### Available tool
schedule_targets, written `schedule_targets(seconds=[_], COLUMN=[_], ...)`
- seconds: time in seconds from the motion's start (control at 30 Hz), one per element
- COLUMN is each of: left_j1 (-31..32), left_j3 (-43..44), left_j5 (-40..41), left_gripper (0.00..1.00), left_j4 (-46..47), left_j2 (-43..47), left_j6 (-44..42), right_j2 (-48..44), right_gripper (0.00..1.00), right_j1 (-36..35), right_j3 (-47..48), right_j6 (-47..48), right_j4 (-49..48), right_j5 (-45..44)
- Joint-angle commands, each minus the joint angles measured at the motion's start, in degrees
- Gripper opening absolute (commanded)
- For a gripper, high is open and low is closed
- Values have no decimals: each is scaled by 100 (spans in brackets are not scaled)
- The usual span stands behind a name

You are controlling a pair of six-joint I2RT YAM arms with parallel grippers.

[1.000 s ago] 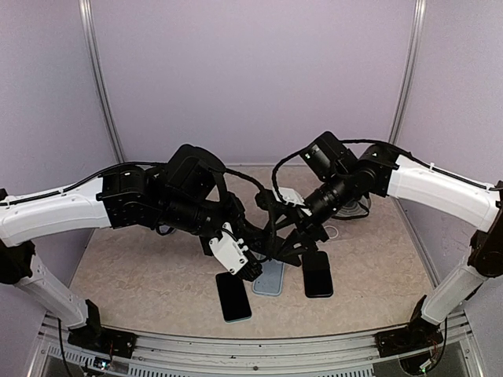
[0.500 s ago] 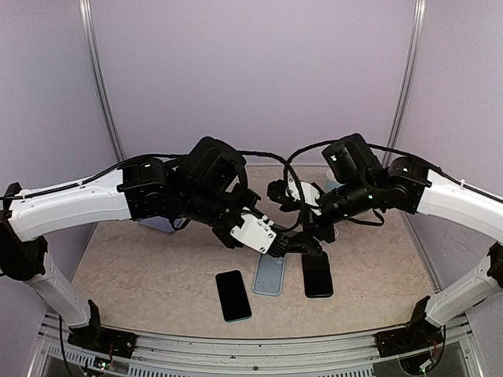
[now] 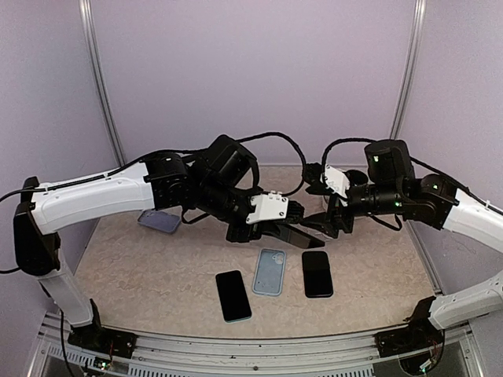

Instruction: Put the phone into the phone case

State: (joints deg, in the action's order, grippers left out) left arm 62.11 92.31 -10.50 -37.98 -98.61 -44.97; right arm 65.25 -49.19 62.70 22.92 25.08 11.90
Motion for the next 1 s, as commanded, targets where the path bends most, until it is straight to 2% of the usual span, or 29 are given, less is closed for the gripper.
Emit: schedule_targets(seconds=[0.0,0.1,0.2,0.27,0.37,0.43,0.47,0.5,0.53,0.67,0.7,0.73,0.77,0.8,0.83,0.87,0.97], left_j1=[-314,-440,-433,-434,-429,-432,-435,-437,-453,-532,-582,-675,-814,-1010,-1229,-1424,-1580], left_j3=[-19,-51,-168,-195,-198,-191,-188,-188,-187,-322,-451,-651,-918,-1284,-1769,-1999,-2140], left_j5=[-615,-726,-786,-807,-883,-902,-871,-848,-836,-978,-916,-829,-760,-745,-747,-747,-260], left_gripper=[0,0,0,0,0,0,0,0,0,0,11,38,52,61,64,61,49], left_j4=[438,401,431,457,436,414,404,409,420,699,959,1454,1988,2586,3072,3353,2841], left_j2=[646,685,709,757,796,802,793,791,791,891,944,1069,1163,1314,1500,1561,1296], left_j6=[669,1013,1066,1082,1057,1030,1029,1028,1041,1194,1409,1692,2071,2549,3146,3654,4723], right_j2=[-294,-166,99,335,669,812,862,892,927,1025,1040,1037,1015,975,946,930,964], right_gripper=[80,80,76,72,59,47,36,21,1,0,0,0,0,0,0,0,0], right_j1=[200,202,202,203,207,208,208,208,208,214,224,246,270,304,350,423,588], right_j3=[-445,-408,-241,-93,117,260,317,353,364,345,362,363,312,191,61,-43,-271], right_j6=[-57,-125,-125,-104,-162,-169,-180,-201,-247,-500,-611,-812,-1081,-1431,-1921,-2554,-4092], right_j4=[-100,-318,-481,-408,-384,-387,-384,-379,-373,-399,-437,-542,-751,-1106,-1515,-1753,-1879], right_j5=[1006,1364,1355,1438,1397,1440,1453,1432,1355,1124,1134,1146,1107,957,614,185,-841])
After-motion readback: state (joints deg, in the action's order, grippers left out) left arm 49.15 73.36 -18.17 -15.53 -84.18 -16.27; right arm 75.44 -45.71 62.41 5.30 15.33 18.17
